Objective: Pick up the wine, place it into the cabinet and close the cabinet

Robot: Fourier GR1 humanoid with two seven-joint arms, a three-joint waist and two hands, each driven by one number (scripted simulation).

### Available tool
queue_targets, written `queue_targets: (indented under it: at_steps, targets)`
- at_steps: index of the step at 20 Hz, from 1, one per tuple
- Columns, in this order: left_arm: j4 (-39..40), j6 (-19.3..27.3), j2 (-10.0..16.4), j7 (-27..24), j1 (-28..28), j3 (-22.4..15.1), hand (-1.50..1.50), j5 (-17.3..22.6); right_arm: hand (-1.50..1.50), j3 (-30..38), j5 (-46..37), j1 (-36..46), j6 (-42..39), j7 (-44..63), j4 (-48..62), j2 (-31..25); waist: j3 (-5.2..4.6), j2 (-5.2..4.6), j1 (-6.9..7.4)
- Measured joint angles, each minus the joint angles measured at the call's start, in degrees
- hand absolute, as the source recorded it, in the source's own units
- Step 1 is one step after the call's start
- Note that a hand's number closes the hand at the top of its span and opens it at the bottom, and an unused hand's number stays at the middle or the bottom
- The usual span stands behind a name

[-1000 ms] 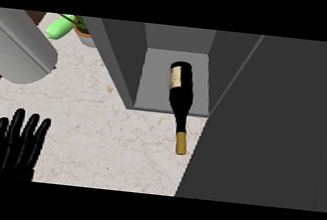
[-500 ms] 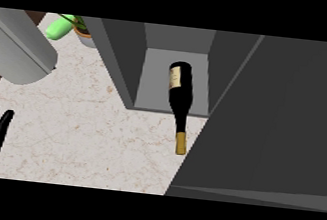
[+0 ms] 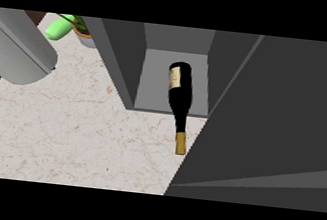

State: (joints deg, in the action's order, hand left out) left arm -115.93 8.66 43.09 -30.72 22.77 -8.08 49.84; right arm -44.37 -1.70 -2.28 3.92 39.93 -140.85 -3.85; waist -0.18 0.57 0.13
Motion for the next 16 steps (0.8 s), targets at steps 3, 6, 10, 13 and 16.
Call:
queue_targets:
  at_steps: [3,6,10,13,16]
  targets:
    - [0.79,-1.93,0.34,0.28,0.27,1.30,-1.50,0.78,1.50,-3.25,-3.51,3.89,4.24,0.61,1.97,1.02,-0.04,0.03,0.17]
    - [1.46,-3.30,0.30,1.03,-0.01,2.28,-1.50,1.90,1.50,-4.78,-6.04,7.72,8.25,0.33,2.65,-0.79,-0.04,-0.02,0.28]
    - [2.04,-4.28,0.35,3.03,-1.82,3.27,-1.50,3.75,1.50,-6.17,-7.51,13.67,12.89,1.46,3.41,-3.72,-0.05,-0.18,0.48]
    - [2.49,-5.46,0.46,3.97,-2.60,3.78,-1.50,4.52,1.50,-7.41,-7.36,18.20,16.15,2.49,4.10,-5.82,-0.08,-0.29,0.91]
    - [1.88,-4.69,0.06,5.13,-4.00,3.79,-1.50,4.73,1.50,-6.98,-4.48,22.93,18.43,3.09,5.61,-6.65,-0.05,-0.52,1.42]
